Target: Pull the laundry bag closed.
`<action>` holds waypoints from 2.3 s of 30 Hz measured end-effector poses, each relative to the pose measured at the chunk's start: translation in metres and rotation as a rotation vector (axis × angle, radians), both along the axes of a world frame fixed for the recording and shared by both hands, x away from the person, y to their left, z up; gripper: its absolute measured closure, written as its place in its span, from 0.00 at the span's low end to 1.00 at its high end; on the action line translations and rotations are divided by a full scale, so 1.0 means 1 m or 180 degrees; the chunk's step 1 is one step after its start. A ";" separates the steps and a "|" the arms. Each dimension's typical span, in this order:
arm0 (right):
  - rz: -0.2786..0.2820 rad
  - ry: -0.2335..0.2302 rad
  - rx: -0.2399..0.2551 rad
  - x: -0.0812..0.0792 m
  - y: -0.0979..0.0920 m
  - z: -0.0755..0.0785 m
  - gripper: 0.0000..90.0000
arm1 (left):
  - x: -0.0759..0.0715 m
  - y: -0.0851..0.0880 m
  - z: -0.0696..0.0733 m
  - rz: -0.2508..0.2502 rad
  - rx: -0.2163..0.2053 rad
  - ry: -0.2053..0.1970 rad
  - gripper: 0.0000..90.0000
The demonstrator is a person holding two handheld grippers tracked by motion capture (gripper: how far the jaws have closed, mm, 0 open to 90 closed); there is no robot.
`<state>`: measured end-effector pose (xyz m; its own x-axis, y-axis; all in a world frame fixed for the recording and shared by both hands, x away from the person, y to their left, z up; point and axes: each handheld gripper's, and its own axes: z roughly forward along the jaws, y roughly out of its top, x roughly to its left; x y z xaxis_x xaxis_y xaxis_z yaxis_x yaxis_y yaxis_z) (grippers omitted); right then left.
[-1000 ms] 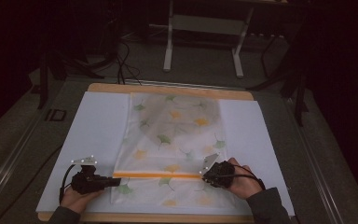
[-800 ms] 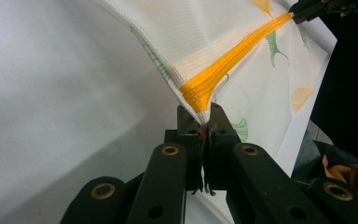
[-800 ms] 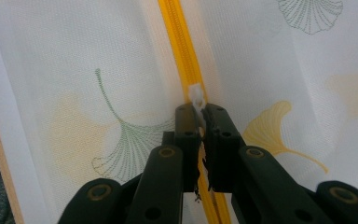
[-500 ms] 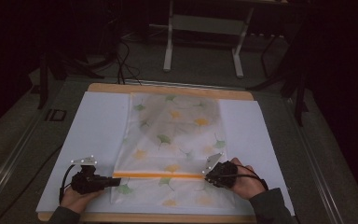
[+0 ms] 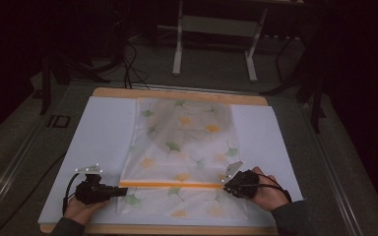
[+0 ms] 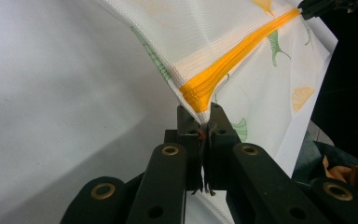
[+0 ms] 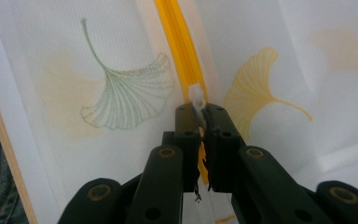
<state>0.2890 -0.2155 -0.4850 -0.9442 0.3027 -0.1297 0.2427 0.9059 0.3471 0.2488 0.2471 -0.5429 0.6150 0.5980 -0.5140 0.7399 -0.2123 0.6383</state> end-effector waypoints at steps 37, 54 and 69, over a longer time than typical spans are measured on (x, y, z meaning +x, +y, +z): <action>-0.0307 0.0051 -0.0007 -0.002 -0.049 0.001 0.94 | 0.001 -0.001 0.000 -0.0020 -0.0002 0.0004 0.97; -0.0333 0.0083 0.0042 -0.004 -0.047 -0.010 0.93 | -0.003 -0.003 0.000 -0.0036 0.0133 -0.0036 0.92; -0.0615 0.0000 0.0547 -0.006 -0.058 -0.009 0.77 | -0.011 0.005 0.011 0.0189 0.0223 -0.0336 0.72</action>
<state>0.2831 -0.2737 -0.4937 -0.8667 0.4952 -0.0608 0.4056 0.7704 0.4919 0.2378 0.2518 -0.5319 0.6260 0.6670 -0.4040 0.6819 -0.2169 0.6985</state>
